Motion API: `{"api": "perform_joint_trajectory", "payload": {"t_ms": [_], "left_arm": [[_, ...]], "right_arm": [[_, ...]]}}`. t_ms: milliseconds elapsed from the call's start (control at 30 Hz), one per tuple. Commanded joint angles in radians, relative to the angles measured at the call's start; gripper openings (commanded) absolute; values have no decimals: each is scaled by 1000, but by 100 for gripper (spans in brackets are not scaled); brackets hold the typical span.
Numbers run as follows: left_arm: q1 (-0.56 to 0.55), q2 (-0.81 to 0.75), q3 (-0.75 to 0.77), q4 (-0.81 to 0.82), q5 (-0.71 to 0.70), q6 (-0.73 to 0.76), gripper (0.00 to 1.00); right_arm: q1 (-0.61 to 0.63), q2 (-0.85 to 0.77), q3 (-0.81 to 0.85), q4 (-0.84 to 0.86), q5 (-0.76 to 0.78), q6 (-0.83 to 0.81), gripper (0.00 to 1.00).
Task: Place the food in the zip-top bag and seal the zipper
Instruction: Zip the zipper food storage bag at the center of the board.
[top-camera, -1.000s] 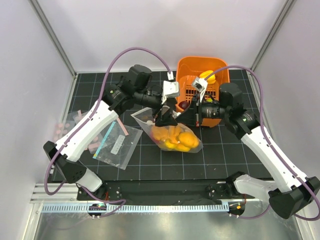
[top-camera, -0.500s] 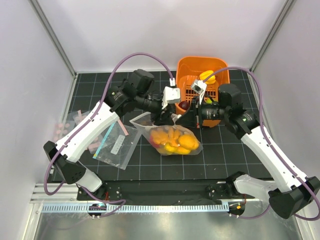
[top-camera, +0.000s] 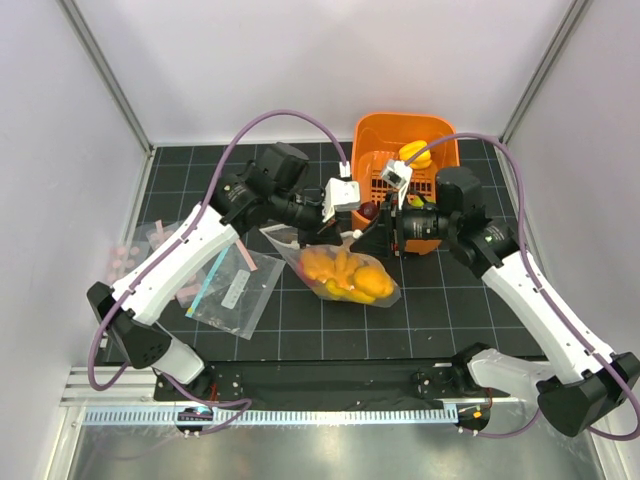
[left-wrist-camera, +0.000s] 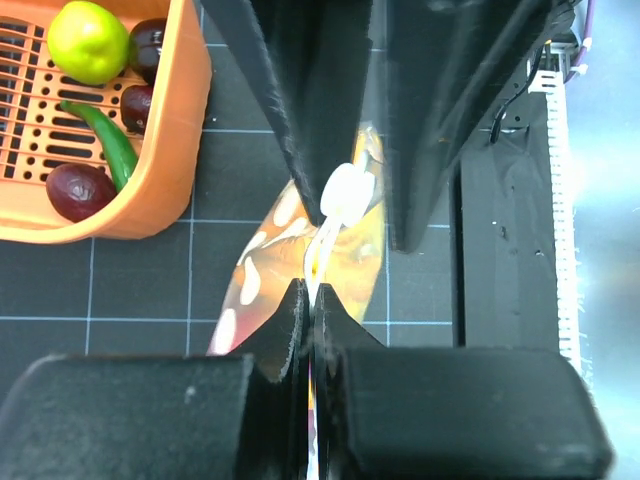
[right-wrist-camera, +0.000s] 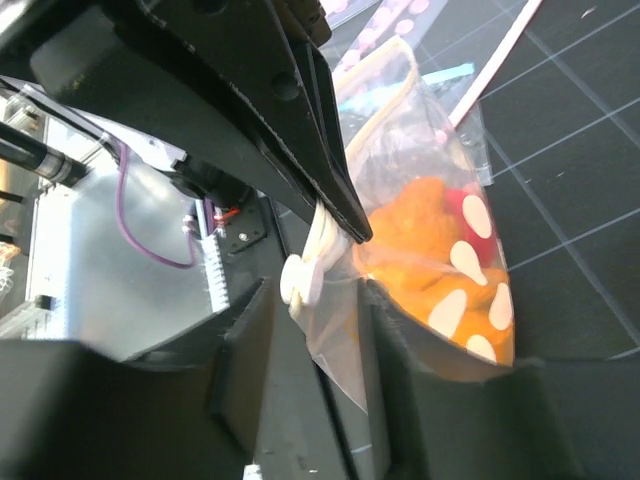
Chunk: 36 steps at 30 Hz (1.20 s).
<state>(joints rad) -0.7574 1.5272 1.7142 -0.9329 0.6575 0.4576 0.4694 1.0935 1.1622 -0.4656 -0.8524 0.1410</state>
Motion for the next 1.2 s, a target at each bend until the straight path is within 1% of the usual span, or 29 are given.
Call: {"api": "perform_joint_trajectory", "payload": {"t_ms": [0,33,67,133,167,267,367,400,433,500,567,633,667,700,733,800,833,867,900,933,967,1000,1067,1100,1167], "left_arm": [[-2,-53,18,25,24,-11,0],[-2,-53,21,26,36,-11,0],[-2,-56,24,28,42,-20,0],[-2,-58,36,29,62,-27,0],[-2,-56,38,29,70,-31,0],[-3,-61,47,29,90,-37,0],[-5,-68,45,31,91,-39,0],[-5,-73,44,31,90,-39,0],[-6,-76,42,29,90,-39,0],[-5,-81,38,31,87,-39,0],[-7,-84,33,31,87,-40,0],[-10,-85,28,29,87,-43,0],[-10,-85,28,31,87,-45,0],[-11,-87,28,31,85,-46,0],[-11,-88,25,29,83,-46,0],[-16,-90,24,31,82,-46,0],[-16,-93,24,31,79,-50,0],[-19,-93,25,29,79,-50,0],[-19,-94,27,26,79,-51,0],[-20,-93,25,25,79,-53,2],[-23,-94,28,25,74,-59,6],[-23,-96,27,25,71,-62,16],[-23,-104,27,29,62,-73,27],[-25,-107,24,37,60,-79,35],[-23,-120,19,65,59,-88,41]], "right_arm": [[5,-24,22,35,21,-40,48],[5,-38,13,35,29,-52,51],[5,-47,-11,39,36,-63,57],[5,-75,-44,76,59,-70,62],[5,-83,-74,88,65,-72,64],[5,-102,-113,122,98,-70,63],[5,-106,-116,123,104,-81,45],[5,-106,-114,124,107,-80,33],[5,-107,-114,130,108,-77,29],[5,-113,-114,142,108,-57,28],[5,-118,-111,159,102,-41,28],[5,-119,-107,179,99,-24,44],[5,-121,-104,179,95,-23,46],[5,-118,-101,179,93,-23,45],[5,-119,-98,179,93,-21,44],[3,-116,-93,176,92,-24,34],[5,-116,-96,177,92,-24,11],[5,-116,-98,179,89,-26,1],[5,-118,-98,179,84,-21,1],[5,-116,-96,180,76,-20,1],[5,-119,-96,183,69,-18,1],[5,-119,-96,192,58,-15,1],[5,-119,-91,197,50,-11,1],[5,-118,-87,193,44,-12,1],[5,-109,-70,183,32,-15,1]]}}
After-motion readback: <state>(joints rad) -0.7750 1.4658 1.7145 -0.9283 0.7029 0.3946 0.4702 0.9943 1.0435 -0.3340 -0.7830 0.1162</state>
